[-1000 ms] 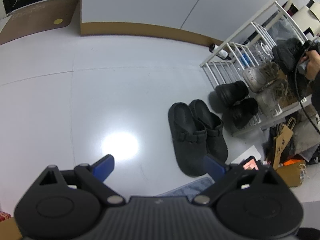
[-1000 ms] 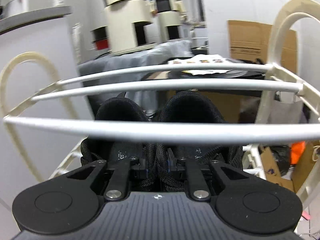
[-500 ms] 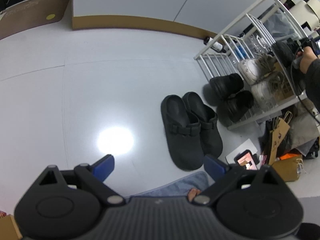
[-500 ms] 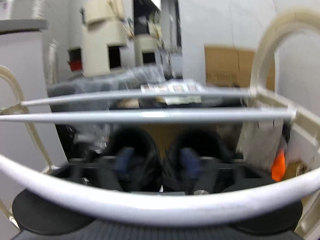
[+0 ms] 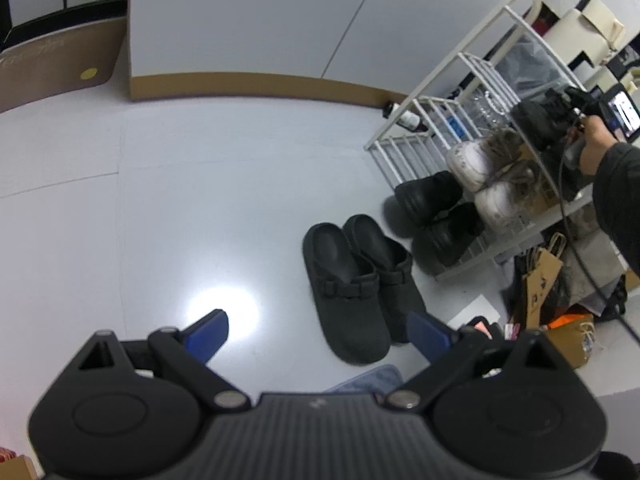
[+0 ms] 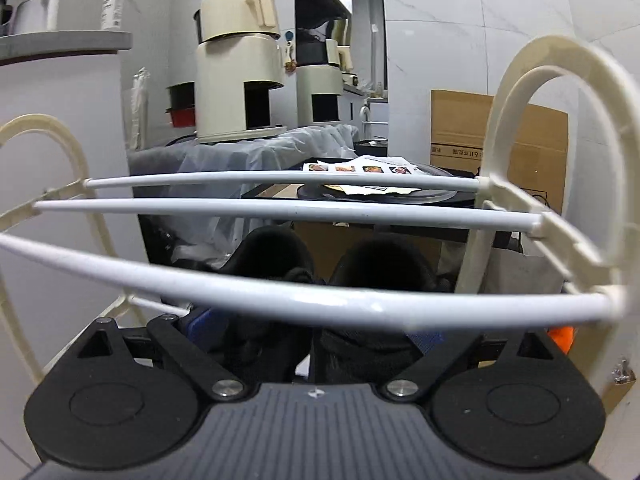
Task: Organize scattered shoes
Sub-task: 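Push the held black sneakers into a wire rack shelf with the right gripper, then open the right gripper to release the black sneakers on the shelf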
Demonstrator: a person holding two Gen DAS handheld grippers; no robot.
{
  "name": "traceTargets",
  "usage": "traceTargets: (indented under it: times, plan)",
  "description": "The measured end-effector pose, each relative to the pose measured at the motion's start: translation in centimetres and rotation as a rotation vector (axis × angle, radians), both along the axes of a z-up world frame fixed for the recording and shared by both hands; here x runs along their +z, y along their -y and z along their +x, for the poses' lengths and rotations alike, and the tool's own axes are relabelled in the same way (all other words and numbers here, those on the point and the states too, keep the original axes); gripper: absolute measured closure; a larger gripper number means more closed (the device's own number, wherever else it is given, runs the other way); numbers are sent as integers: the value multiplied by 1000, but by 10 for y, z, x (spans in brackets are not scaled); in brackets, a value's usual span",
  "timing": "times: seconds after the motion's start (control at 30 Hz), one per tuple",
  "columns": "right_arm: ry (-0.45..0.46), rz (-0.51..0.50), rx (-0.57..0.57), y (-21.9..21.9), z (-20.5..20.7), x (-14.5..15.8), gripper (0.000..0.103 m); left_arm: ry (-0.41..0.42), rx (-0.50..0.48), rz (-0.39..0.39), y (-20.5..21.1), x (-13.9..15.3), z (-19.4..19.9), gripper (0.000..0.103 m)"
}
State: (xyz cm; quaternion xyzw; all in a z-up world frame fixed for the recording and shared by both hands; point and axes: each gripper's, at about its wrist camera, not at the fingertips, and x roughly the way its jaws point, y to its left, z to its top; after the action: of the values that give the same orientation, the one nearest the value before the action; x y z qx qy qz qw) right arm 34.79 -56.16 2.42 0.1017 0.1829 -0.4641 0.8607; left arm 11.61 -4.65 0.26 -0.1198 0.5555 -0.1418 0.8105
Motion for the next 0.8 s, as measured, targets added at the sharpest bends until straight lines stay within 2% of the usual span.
traceTargets:
  times: [0.23, 0.5, 0.7, 0.8]
  plan:
    - [-36, -7, 72, -32, -21, 16, 7, 68, -76, 32, 11, 18, -14, 6]
    - [-82, 67, 96, -51, -48, 35, 7, 83, -88, 34, 12, 26, -24, 6]
    - [-113, 115, 190, -69, -68, 67, 7, 103, -89, 30, 5, 35, -30, 6]
    - [-184, 146, 247, -77, -77, 81, 7, 105, -70, 15, -6, 39, -31, 6]
